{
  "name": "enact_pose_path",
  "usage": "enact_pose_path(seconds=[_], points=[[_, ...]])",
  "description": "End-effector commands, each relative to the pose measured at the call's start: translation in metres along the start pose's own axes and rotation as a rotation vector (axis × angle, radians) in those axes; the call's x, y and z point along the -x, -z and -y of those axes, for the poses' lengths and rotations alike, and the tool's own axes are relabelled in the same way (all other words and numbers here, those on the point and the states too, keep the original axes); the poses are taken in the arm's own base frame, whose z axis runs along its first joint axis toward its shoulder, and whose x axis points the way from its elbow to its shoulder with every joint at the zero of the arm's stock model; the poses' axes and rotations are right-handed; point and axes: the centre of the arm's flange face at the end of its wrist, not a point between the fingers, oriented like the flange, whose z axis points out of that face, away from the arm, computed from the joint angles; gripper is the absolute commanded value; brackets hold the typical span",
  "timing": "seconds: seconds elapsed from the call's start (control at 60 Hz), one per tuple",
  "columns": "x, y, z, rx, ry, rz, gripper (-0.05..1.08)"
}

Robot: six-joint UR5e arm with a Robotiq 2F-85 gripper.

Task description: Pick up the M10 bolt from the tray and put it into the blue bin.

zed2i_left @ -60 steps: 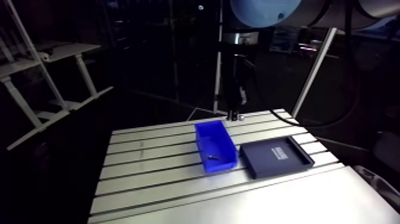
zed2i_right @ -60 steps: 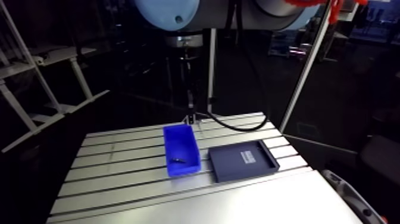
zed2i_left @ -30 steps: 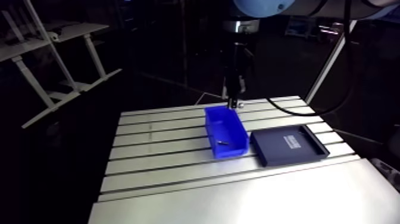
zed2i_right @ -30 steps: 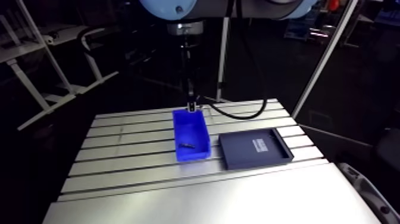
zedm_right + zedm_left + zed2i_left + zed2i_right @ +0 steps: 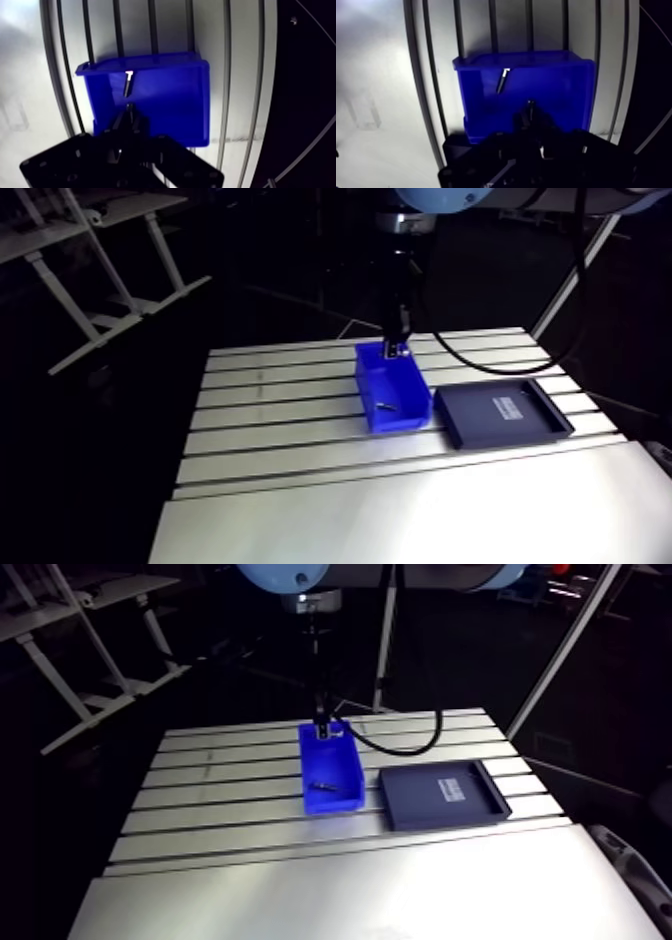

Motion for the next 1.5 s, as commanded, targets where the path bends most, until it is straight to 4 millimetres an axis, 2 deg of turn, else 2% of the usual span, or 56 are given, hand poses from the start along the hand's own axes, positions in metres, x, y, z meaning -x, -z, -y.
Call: enact_pose_path(seconds=[0.017, 0.767, 1.05, 1.5], points=[[0.000, -0.012, -0.009, 0.008, -0.017, 0.001, 1.05], [-0.001, -0.062, -0.025, -0.037, -0.043, -0.002, 1.04], [-0.002, -0.074, -0.026, -0.044, -0.043, -0.002, 1.04], [-0.003, -0.078, -0.025, -0.050, -0.041, -0.002, 1.02]])
